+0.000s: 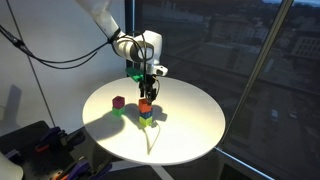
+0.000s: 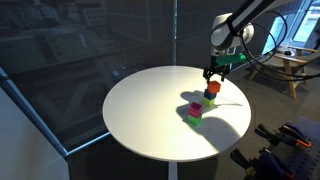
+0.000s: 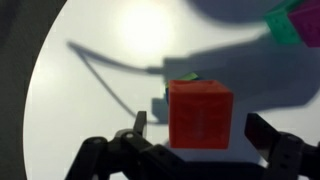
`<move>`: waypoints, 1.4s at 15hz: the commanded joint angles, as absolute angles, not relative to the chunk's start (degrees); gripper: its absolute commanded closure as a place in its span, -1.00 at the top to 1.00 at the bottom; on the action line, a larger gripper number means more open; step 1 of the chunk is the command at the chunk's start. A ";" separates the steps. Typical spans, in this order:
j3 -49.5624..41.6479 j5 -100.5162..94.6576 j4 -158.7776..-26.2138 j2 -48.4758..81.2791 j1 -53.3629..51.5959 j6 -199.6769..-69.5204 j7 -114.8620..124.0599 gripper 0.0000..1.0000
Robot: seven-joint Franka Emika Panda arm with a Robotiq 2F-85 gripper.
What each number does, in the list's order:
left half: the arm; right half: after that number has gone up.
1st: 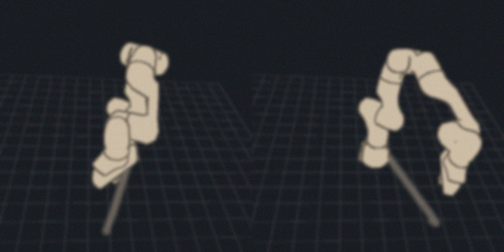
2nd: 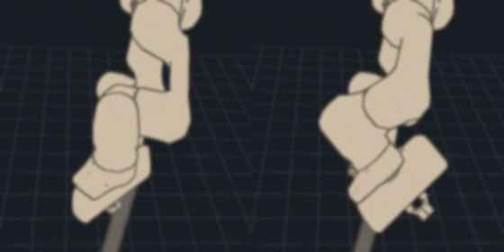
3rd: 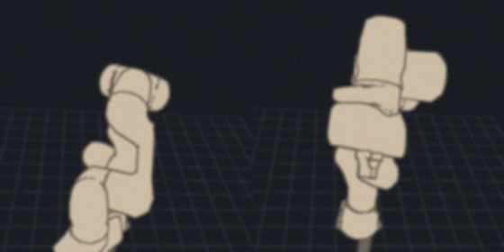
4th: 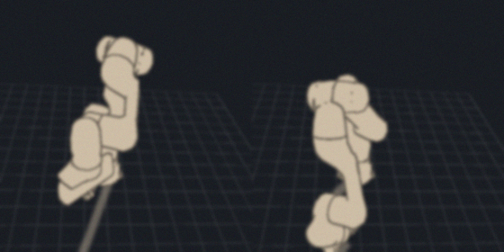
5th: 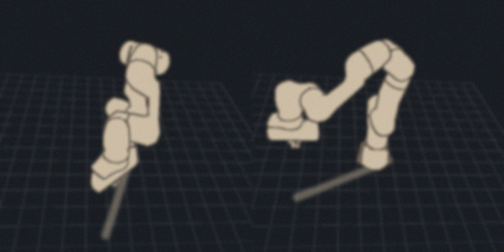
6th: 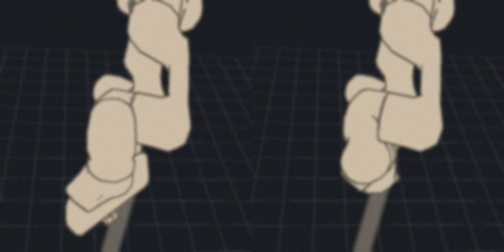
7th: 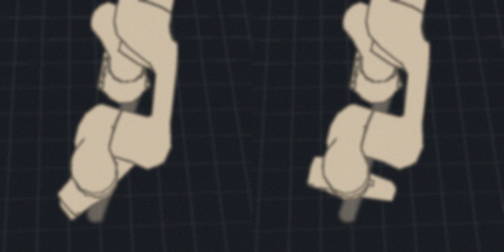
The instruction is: Place the orange block on the table
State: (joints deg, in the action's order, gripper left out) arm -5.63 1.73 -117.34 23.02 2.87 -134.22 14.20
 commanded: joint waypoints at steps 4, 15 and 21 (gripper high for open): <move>-5.99 2.48 -120.42 20.58 3.12 -135.33 14.26 1.00; -6.03 2.15 -120.25 22.37 2.82 -137.16 14.55 1.00; -6.19 1.77 -119.83 23.38 2.63 -137.34 14.75 0.13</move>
